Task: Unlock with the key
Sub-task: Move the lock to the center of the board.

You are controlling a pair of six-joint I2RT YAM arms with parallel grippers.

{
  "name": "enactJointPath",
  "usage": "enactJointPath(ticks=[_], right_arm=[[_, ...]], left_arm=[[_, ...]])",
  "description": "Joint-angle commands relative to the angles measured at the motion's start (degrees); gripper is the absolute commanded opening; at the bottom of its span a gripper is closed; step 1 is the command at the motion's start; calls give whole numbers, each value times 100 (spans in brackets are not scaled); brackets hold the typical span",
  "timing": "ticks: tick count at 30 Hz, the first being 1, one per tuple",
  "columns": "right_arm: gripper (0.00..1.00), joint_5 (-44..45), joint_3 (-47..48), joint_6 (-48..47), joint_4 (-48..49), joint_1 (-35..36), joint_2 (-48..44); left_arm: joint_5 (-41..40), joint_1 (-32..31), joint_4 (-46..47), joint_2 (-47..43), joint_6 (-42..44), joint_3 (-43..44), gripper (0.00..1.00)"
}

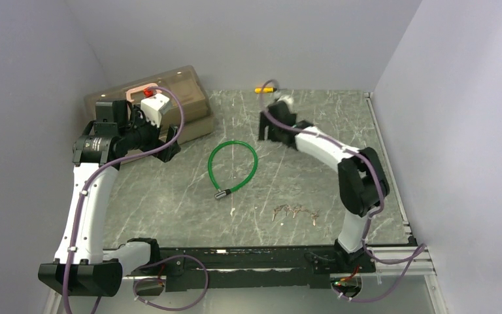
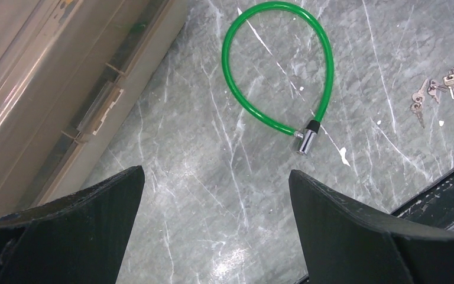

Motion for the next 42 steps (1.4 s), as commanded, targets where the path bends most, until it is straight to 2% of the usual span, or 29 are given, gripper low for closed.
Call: enactJointPath(ticks=[1,6,11,15,22,42], right_arm=[[84,145,687,64,-281,-1070,-204],[85,-43,811,253,-500,-1844,208],[99,-349,535,344,-403,-2311,195],[100,-571,348,371,-315,-2495,232],[100,-685,301,376,-205,-2658,543],[100,-1150,1029,120,-79,-2738,1543]], left_arm=[[256,2,49,-120,93,116,99],[319,2,82,-125,62,44,99],[336,-11,166,-168,90,-87,99],[345,-13,218,-184,80,-172,99],[399,-8,260,-240,45,-261,99],[458,-25,272,-199,102,-394,99]])
